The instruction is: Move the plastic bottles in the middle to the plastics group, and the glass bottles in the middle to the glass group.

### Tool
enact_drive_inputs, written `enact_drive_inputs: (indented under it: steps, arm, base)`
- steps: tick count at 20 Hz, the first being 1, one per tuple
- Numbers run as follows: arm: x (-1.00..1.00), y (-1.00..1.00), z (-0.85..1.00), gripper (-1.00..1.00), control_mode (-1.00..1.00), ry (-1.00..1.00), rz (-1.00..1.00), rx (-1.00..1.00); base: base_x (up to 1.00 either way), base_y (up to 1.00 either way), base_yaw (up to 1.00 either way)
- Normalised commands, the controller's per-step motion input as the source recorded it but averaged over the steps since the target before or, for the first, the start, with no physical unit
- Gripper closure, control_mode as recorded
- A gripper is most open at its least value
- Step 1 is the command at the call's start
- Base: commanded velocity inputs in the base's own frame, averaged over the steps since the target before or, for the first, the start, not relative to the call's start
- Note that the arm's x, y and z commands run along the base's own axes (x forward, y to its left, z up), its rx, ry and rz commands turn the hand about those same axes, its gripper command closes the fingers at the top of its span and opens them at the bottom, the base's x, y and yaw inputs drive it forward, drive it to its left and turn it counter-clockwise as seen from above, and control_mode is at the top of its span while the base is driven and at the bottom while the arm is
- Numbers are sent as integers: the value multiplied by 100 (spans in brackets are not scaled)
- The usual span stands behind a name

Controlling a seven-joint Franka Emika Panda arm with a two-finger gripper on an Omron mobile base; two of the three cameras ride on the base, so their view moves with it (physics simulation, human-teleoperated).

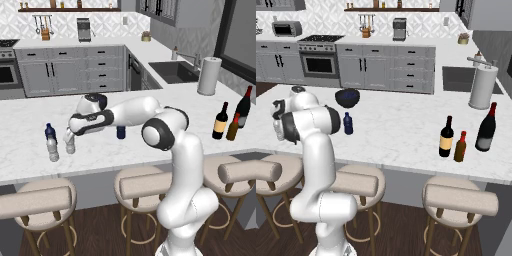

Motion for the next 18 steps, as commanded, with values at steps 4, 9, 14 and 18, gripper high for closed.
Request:
enact_drive_inputs:
  steps: [4, 9, 14, 18]
  arm:
    - [11, 1, -3, 100, -100, 0, 8, 1]
    - [0, 8, 0, 100, -100, 0, 5, 0]
    - [10, 31, -3, 100, -100, 0, 1, 0]
    - [24, 21, -1, 100, -100, 0, 0, 0]
  base:
    - [0, 0, 0]
    - [0, 0, 0]
    - [0, 0, 0]
    - [0, 0, 0]
